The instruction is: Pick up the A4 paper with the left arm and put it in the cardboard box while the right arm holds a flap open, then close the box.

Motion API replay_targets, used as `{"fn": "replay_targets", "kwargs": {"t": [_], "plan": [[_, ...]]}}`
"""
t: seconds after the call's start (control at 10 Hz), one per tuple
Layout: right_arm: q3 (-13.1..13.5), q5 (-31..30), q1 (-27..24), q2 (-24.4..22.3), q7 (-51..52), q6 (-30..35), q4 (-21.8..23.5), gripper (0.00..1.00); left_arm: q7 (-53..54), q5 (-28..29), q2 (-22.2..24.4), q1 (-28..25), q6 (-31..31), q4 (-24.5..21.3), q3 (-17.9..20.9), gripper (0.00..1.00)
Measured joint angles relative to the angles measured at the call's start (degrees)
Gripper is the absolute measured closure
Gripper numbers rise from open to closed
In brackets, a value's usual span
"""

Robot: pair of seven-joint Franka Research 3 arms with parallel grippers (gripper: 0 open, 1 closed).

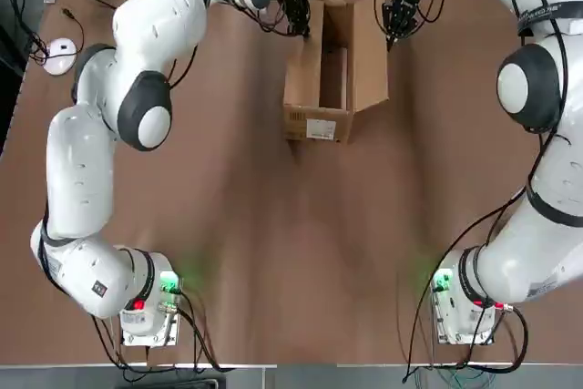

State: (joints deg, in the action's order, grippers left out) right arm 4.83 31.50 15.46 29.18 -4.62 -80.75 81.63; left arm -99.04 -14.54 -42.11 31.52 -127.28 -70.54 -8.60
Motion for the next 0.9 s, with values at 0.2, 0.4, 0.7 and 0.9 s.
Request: {"fn": "replay_targets", "kwargs": {"t": [0.2,0.4,0.7,0.9], "plan": [[-0.1,2.6,0.1,-0.1,-1.8,0.4,-0.8,0.99,0.0,0.2,0.0,0.0,0.0,0.0,0.0,0.87],[-0.2,6.4,1.5,-0.1,-5.2,-0.3,-2.0,0.99,0.0,0.4,-0.3,0.1,0.0,0.0,0.0,0.87],[-0.3,7.9,5.9,0.1,-8.8,-5.4,-2.3,0.99,0.1,1.5,-1.4,0.4,-0.5,0.0,0.0,0.87],[-0.3,7.9,7.8,0.7,-9.8,-9.0,-2.3,0.99,0.1,1.6,-1.5,0.4,-0.8,0.2,0.1,0.86]]}}
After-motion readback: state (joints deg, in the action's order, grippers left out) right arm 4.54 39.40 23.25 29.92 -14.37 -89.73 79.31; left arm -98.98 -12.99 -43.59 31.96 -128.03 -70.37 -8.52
